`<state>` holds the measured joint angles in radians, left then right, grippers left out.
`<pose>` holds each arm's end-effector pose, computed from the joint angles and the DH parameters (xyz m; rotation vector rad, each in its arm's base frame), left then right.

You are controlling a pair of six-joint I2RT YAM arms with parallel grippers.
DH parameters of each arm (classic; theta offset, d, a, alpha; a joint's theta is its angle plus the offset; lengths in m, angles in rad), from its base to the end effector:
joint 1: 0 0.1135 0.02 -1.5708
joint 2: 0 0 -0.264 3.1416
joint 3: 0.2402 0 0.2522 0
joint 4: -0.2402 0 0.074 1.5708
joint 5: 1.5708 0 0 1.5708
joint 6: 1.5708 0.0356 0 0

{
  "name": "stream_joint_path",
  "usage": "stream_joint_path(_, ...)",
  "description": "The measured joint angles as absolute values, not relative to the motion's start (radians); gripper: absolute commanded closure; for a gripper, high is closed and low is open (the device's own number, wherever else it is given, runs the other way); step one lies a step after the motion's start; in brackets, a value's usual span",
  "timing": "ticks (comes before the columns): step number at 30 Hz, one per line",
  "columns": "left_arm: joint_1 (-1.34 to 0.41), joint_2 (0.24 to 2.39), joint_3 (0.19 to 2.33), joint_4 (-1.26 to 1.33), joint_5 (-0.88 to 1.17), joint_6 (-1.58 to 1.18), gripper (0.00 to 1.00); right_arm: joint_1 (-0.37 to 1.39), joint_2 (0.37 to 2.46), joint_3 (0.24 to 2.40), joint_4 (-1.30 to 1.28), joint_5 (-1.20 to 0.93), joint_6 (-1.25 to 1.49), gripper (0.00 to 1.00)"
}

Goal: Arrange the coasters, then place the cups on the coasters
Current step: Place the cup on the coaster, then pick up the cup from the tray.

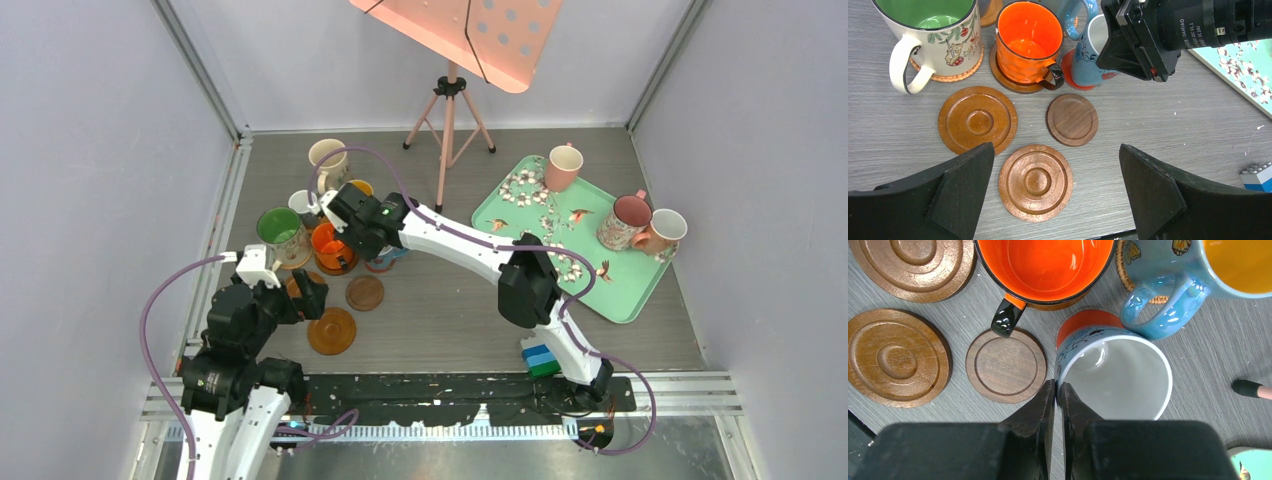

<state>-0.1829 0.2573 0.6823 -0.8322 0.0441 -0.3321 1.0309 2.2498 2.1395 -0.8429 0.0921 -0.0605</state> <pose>0.0624 -0.0131 0.2930 -0.1199 1.9935 -0.3771 0.2594 0.4266 0.2624 -1.2865 2.1906 0.2744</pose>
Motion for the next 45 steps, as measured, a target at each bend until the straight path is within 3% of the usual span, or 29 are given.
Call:
stream_joint_path(5, -0.183, 0.257, 0.682, -0.832, 0.044, -0.332, 0.01, 1.031, 2.25, 2.141, -0.838, 0.11, -0.078, 0.65)
stream_joint_path(19, -0.183, 0.257, 0.682, -0.832, 0.043, -0.332, 0.01, 1.018, 2.209, 2.137, -0.808, 0.083, -0.064, 0.5)
stream_joint_path(27, -0.183, 0.258, 0.682, -0.832, 0.044, -0.332, 0.01, 0.982, 1.861, 1.876, -0.743, 0.096, 0.052, 0.5)
stream_joint_path(35, -0.183, 0.262, 0.682, -0.829, 0.057, -0.332, 0.0, 0.931, 1.533, 1.522, -0.734, 0.237, 0.201, 0.5)
stream_joint_path(45, -0.183, 0.264, 0.682, -0.828, 0.072, -0.332, 0.01, 0.472, 1.379, 1.249, -0.755, 0.365, 0.243, 0.5)
